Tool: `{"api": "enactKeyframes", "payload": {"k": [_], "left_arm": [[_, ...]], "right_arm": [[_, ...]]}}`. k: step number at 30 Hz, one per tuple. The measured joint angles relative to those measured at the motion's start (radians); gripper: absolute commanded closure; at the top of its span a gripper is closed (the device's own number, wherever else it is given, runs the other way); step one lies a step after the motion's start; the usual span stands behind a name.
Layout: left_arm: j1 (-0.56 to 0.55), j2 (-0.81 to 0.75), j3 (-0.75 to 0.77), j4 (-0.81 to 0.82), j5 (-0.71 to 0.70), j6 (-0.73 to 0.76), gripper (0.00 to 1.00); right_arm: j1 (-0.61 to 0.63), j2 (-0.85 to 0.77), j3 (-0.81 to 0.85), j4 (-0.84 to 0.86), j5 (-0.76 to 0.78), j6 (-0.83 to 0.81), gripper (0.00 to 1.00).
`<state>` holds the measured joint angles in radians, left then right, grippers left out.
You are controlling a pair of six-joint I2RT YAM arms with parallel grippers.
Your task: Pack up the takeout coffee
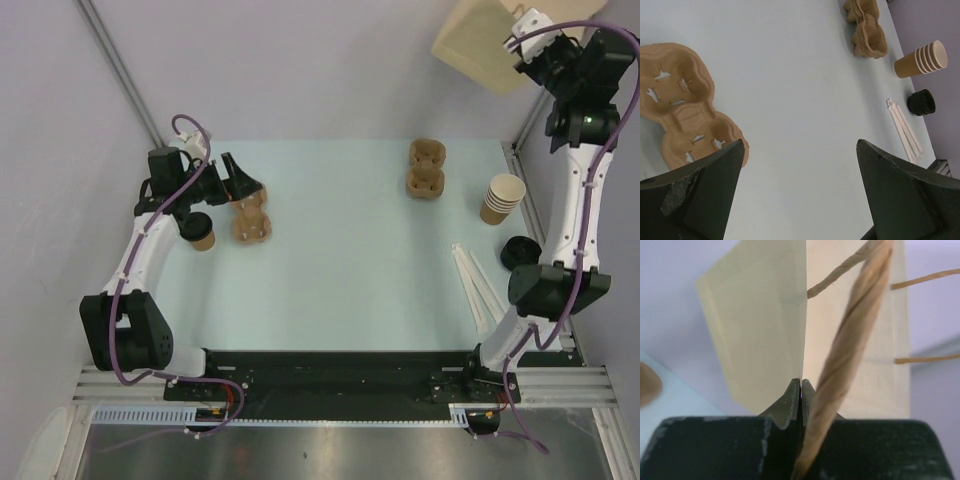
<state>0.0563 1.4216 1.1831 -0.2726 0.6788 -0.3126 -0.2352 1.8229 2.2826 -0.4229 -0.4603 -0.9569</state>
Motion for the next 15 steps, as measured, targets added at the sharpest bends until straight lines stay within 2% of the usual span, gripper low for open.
{"api": "enactKeyframes", "payload": {"k": [8, 15], "left_arm": [[0.003, -0.011, 0.008, -0.045, -0.043, 0.038, 0.00], [0.021, -0.046, 0.006, -0.061, -0.058, 0.053, 0.00]], "right_arm": [[0.277, -0.297, -0.201, -0.006, -0.061, -0.050, 1.00], [0.556, -0.429, -0.472, -0.073, -0.036, -0.105, 1.00]]}}
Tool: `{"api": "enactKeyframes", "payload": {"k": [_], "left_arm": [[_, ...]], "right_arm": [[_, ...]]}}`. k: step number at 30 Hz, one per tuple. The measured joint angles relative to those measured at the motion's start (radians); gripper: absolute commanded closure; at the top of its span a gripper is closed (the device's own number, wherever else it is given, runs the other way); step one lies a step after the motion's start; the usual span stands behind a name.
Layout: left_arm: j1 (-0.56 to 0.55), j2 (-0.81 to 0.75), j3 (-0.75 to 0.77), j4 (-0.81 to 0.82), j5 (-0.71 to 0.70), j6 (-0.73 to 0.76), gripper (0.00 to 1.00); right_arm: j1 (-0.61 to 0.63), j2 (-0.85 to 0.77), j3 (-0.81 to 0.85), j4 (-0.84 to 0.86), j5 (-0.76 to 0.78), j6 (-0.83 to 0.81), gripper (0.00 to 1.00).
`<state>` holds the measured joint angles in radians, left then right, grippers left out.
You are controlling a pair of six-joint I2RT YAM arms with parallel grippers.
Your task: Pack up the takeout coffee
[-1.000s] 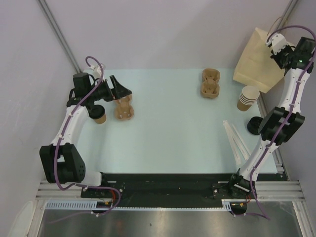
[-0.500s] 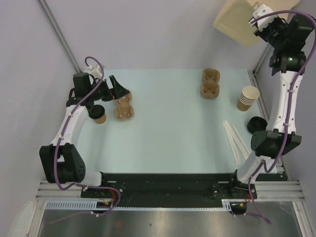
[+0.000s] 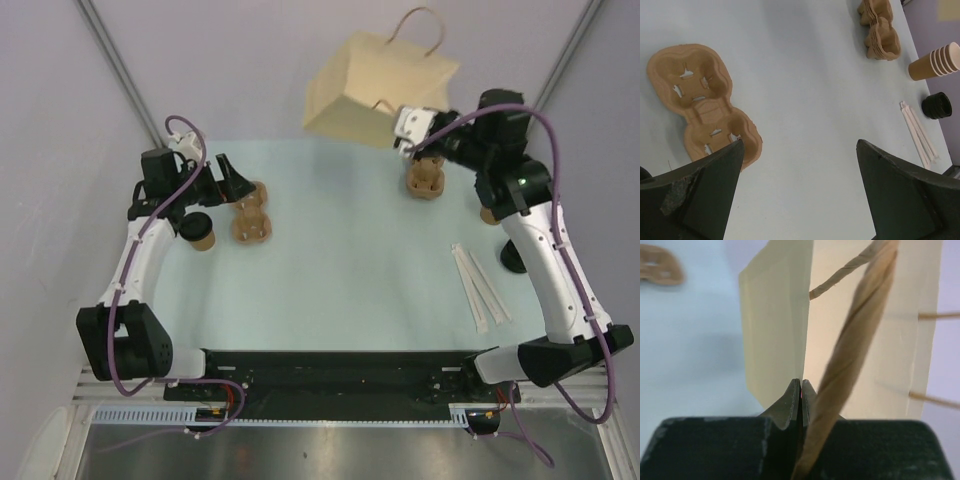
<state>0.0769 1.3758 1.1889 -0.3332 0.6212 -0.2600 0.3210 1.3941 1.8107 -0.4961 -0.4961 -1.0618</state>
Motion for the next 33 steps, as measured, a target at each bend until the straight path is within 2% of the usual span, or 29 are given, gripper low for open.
{"api": "enactKeyframes", "payload": {"k": [7, 15, 19, 25, 33], "left_arm": [[0.012, -0.020, -0.018, -0.039, 0.010, 0.029, 0.00], [0.013, -0.061, -0.061, -0.073, 0.011, 0.055, 0.00], [0.013, -0.068, -0.076, -0.074, 0.011, 0.055, 0.01], [0.013, -0.068, -0.082, -0.072, 0.013, 0.051, 0.00], [0.013, -0.068, -0.082, -0.072, 0.015, 0.051, 0.00]], "right_arm": [[0.218, -0.085, -0.200, -0.172, 0.064, -0.048, 1.00], [0.309, -0.151, -0.248, -0.335, 0.115, -0.023, 1.00], [0.420, -0.159, -0.275, -0.367, 0.198, 0.059, 1.00], [0.596, -0.151, -0.364, -0.367, 0.475, 0.219, 1.00], [0.754, -0.033, -0.372, -0.360, 0.888, 0.453, 1.00]]}}
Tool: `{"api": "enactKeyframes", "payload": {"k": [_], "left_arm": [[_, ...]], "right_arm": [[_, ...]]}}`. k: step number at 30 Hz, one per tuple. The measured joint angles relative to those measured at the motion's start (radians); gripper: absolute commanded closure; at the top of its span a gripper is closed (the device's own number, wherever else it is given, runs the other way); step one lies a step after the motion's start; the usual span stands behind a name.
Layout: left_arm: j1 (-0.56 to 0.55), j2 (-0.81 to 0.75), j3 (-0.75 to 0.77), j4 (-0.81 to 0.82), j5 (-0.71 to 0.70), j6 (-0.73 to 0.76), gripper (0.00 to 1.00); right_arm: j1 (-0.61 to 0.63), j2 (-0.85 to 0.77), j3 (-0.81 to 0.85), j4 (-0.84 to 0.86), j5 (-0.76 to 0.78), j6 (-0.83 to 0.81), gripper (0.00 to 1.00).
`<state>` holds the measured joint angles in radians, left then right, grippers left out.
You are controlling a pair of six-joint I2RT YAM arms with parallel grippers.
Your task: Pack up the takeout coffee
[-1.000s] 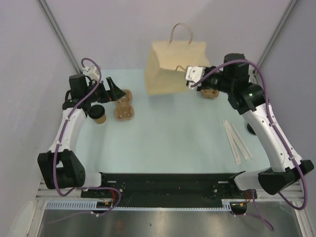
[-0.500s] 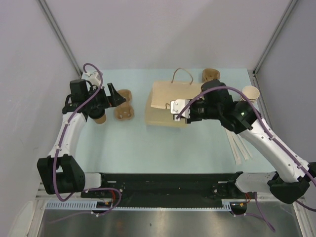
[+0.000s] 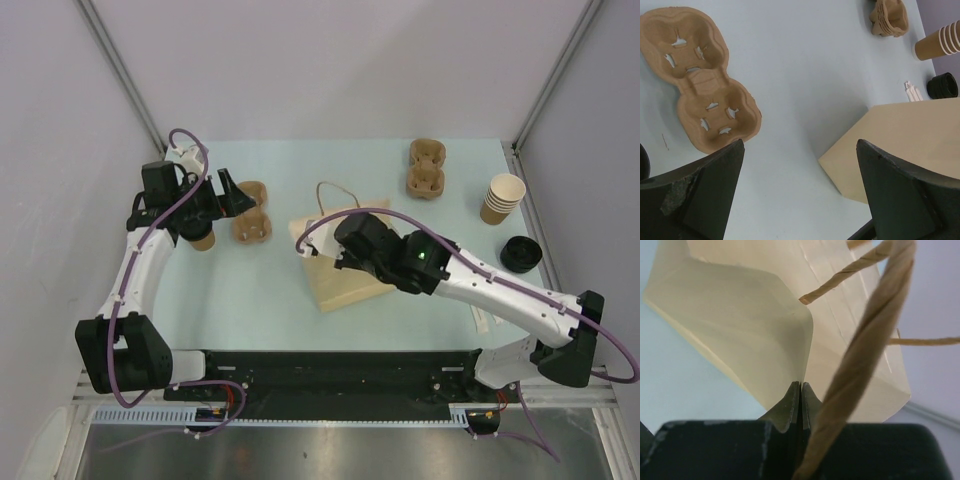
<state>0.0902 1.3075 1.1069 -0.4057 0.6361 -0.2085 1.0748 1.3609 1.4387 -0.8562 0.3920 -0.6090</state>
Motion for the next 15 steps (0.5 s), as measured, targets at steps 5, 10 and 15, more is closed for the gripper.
{"api": "enactKeyframes", "payload": {"k": [5, 10, 15], "left_arm": [[0.000, 0.000, 0.000, 0.000, 0.006, 0.000, 0.00], [0.000, 0.001, 0.000, 0.001, 0.008, 0.000, 0.00], [0.000, 0.001, -0.010, 0.009, 0.019, 0.000, 0.00]], "right_arm": [[0.031, 0.025, 0.007, 0.009, 0.178, 0.142, 1.00], [0.027, 0.080, 0.102, -0.021, 0.272, 0.277, 1.00], [0.038, 0.109, 0.151, -0.047, 0.323, 0.380, 1.00]]}}
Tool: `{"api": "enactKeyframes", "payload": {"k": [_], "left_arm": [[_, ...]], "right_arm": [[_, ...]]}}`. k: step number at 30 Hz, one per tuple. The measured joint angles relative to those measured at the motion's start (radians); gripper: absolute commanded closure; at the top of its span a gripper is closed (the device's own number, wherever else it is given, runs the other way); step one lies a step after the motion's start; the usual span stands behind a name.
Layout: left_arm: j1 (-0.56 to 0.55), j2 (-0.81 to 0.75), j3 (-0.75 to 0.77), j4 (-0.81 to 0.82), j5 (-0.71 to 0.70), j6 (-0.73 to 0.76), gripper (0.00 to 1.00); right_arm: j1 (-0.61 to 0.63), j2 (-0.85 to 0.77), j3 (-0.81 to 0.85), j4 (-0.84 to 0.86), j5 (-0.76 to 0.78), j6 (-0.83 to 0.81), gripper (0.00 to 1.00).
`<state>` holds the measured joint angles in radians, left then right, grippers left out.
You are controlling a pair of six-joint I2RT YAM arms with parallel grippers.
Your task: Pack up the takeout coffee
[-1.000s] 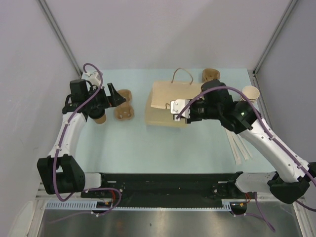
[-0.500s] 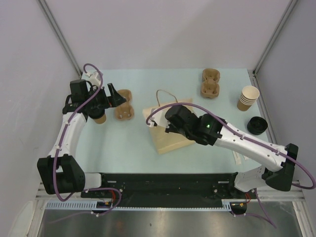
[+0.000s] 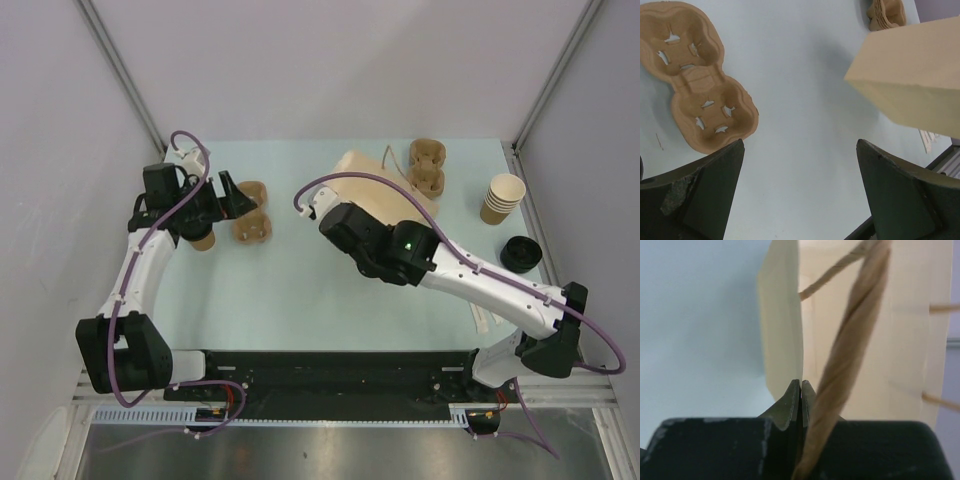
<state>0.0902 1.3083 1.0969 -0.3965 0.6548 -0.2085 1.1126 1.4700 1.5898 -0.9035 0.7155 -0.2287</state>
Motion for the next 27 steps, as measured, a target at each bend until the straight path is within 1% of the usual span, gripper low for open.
{"api": "enactKeyframes", "payload": {"k": [5, 9, 11, 17, 18, 20, 21, 22, 23, 24, 26, 27], "left_arm": [[0.000, -0.002, -0.033, 0.013, 0.003, 0.000, 0.00], [0.000, -0.010, -0.050, 0.014, 0.003, -0.001, 0.01], [0.000, -0.018, -0.055, 0.015, 0.003, 0.000, 0.01], [0.000, -0.049, -0.075, 0.026, 0.003, -0.002, 0.01], [0.000, -0.052, -0.079, 0.028, 0.003, -0.003, 0.00], [0.000, -0.057, -0.084, 0.031, 0.003, -0.005, 0.01], [0.000, -0.059, -0.087, 0.032, 0.003, -0.005, 0.01], [0.000, -0.059, -0.088, 0.032, 0.003, -0.008, 0.01], [0.000, -0.060, -0.088, 0.033, 0.003, -0.009, 0.01], [0.000, -0.060, -0.088, 0.033, 0.003, -0.010, 0.01], [0.000, -0.060, -0.088, 0.033, 0.003, -0.010, 0.00], [0.000, -0.060, -0.088, 0.033, 0.003, -0.009, 0.00]], "right_arm": [[0.007, 0.025, 0.015, -0.034, 0.064, 0.069, 1.00], [0.010, 0.046, 0.021, -0.068, 0.070, 0.150, 0.91], [0.010, 0.069, 0.044, -0.085, 0.059, 0.195, 0.88], [0.001, 0.153, 0.187, -0.127, 0.014, 0.308, 0.78], [0.000, 0.158, 0.198, -0.132, 0.002, 0.322, 0.66], [-0.002, 0.161, 0.210, -0.140, -0.023, 0.350, 0.52], [-0.002, 0.161, 0.214, -0.143, -0.036, 0.354, 0.37], [-0.002, 0.162, 0.219, -0.149, -0.056, 0.356, 0.29], [-0.001, 0.163, 0.223, -0.151, -0.071, 0.365, 0.23], [0.000, 0.163, 0.227, -0.153, -0.092, 0.359, 0.14], [0.003, 0.165, 0.241, -0.159, -0.140, 0.347, 0.07], [0.003, 0.168, 0.254, -0.162, -0.169, 0.336, 0.01]]}}
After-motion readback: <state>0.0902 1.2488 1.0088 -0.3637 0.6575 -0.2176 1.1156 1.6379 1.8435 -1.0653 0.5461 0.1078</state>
